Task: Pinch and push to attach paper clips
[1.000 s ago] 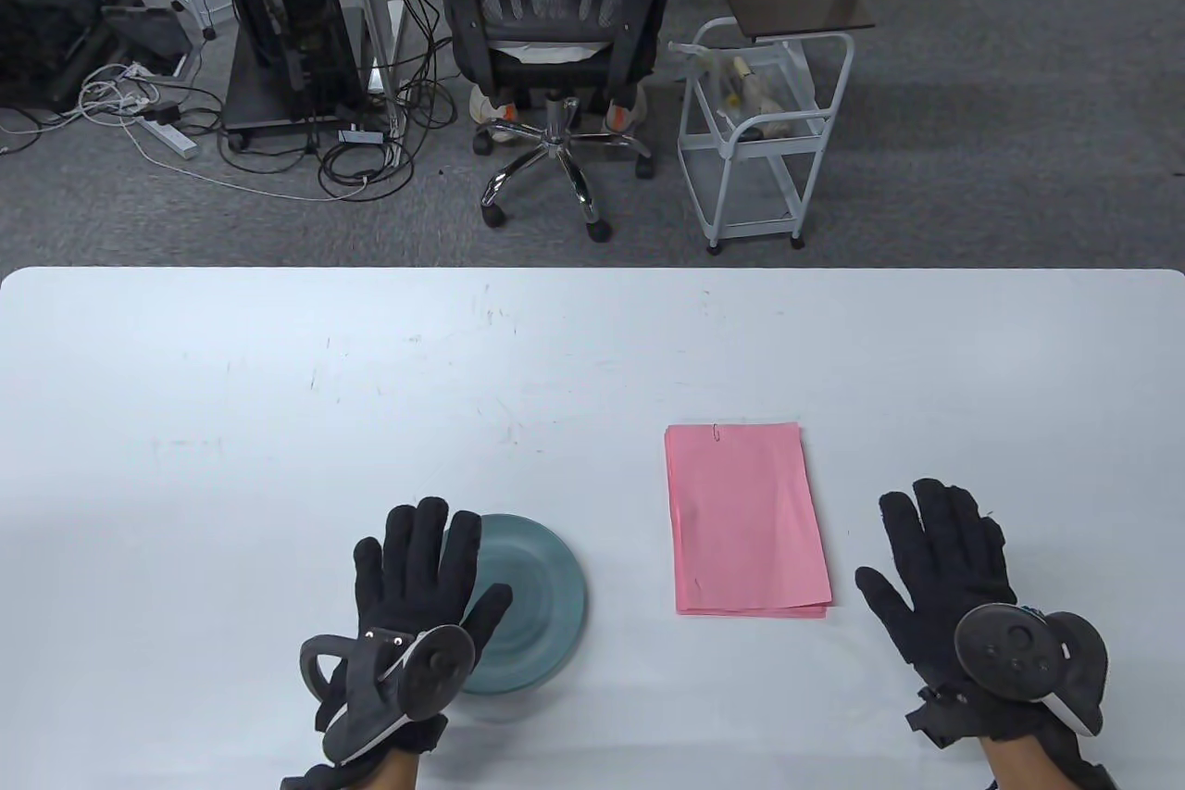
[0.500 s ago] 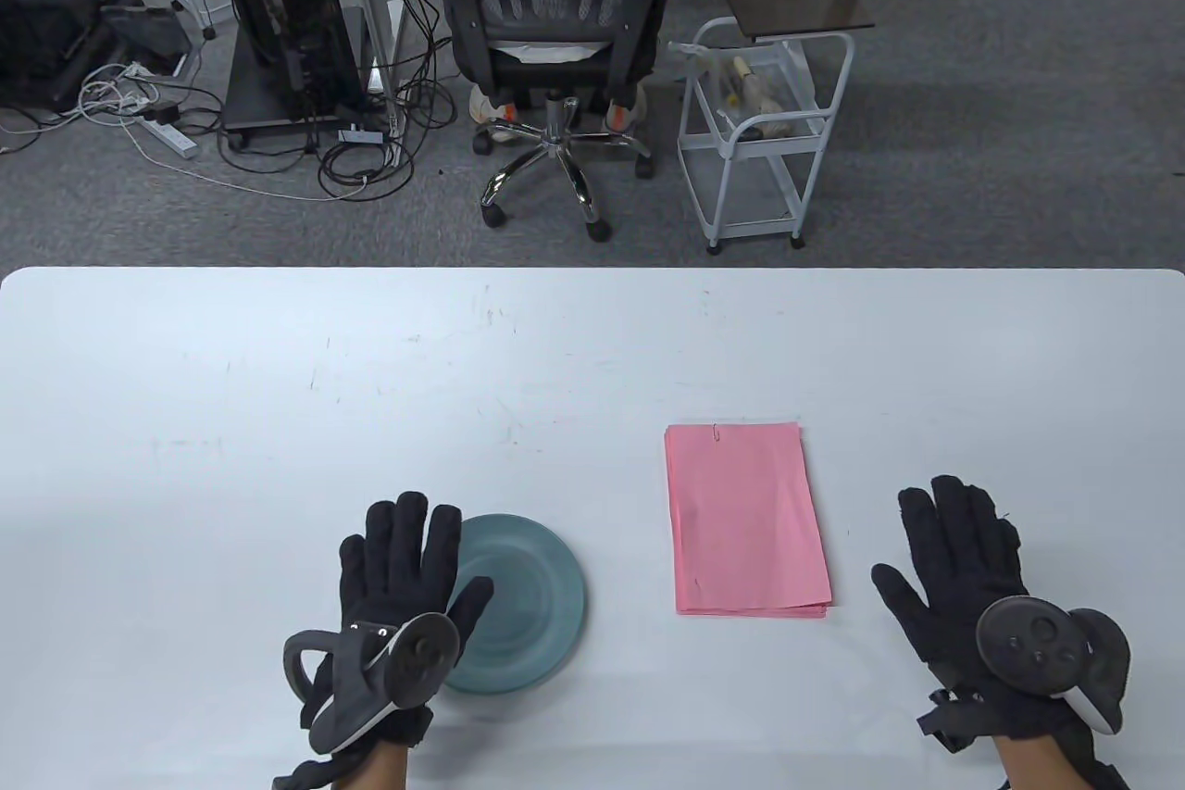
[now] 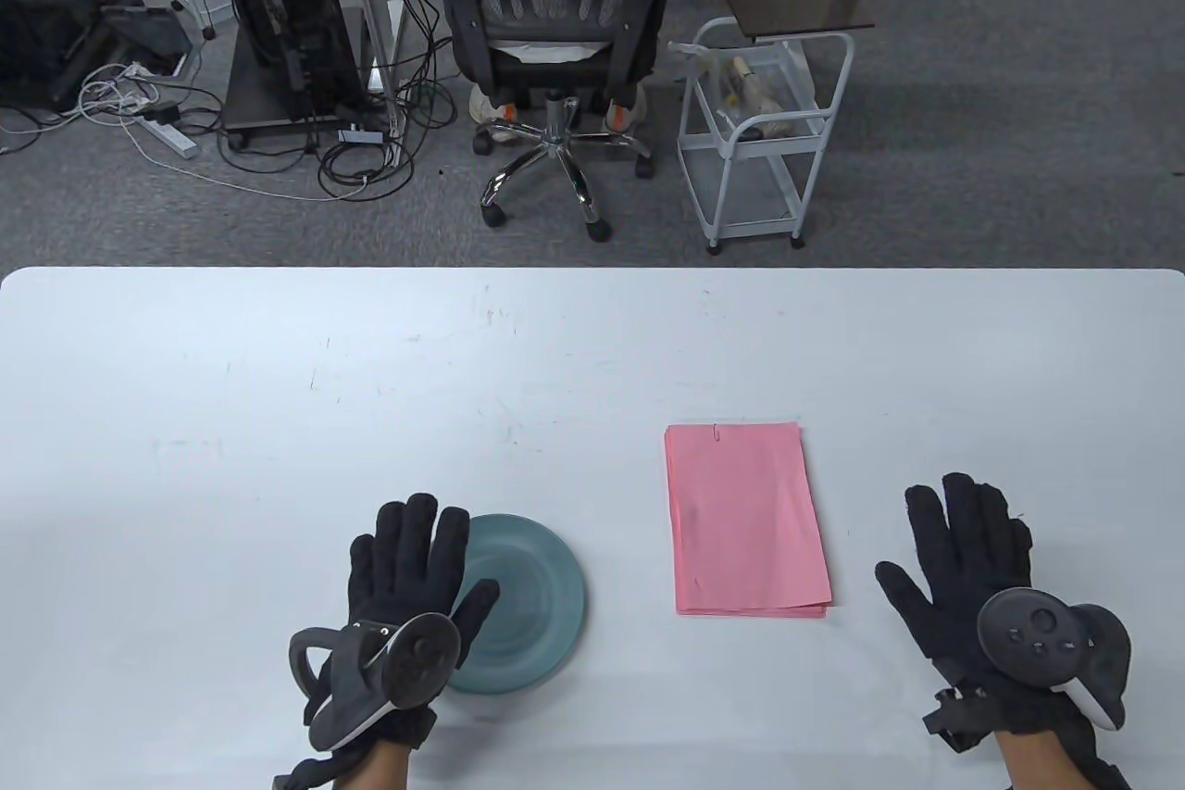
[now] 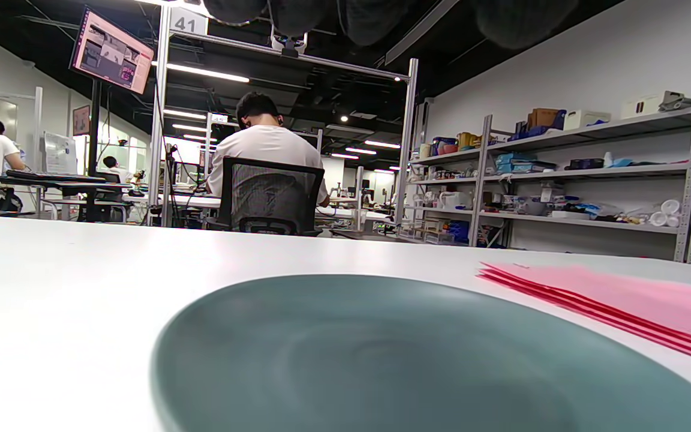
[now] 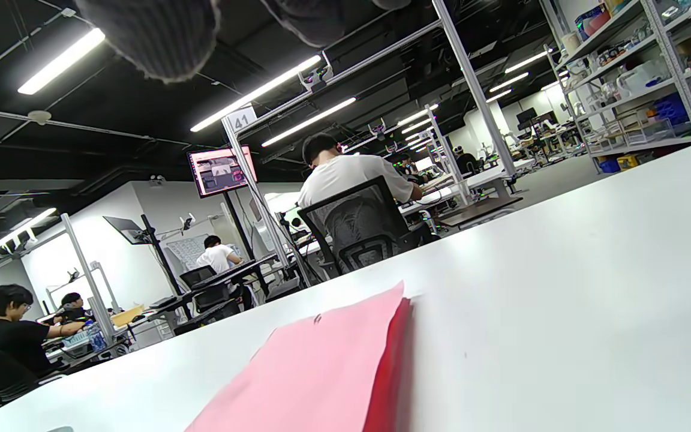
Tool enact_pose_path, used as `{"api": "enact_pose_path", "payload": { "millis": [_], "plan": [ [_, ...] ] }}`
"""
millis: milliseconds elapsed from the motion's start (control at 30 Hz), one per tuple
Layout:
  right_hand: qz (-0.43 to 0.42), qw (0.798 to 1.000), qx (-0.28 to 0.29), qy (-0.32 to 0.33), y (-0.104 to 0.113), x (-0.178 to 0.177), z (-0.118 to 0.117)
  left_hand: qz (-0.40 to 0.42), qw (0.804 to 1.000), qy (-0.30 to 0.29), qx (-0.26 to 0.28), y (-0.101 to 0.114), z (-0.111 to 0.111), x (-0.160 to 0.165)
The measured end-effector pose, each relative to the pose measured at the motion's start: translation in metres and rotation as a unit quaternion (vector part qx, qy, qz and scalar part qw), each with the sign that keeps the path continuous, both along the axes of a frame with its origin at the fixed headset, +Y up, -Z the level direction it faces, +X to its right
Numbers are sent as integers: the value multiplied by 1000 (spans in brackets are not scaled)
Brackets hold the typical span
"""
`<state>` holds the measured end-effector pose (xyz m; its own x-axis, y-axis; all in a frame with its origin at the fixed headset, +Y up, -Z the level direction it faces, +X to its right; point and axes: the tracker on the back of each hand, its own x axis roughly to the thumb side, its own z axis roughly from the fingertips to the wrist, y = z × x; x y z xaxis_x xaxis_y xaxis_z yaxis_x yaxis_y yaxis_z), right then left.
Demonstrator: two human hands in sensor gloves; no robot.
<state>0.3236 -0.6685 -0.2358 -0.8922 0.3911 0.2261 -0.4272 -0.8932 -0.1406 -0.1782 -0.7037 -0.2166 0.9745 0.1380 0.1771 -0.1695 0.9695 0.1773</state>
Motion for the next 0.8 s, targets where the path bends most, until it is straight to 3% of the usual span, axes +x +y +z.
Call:
{"api": "enact_pose_path", "payload": {
  "millis": [433,800],
  "plan": [
    [-11,999,-45,-22,-16,9,-18,-17,1000,-6,7,3,0,5],
    [-2,999,-27,23,-8,-2,-9,-44,999,-1,1,4,0,8]
  ]
}}
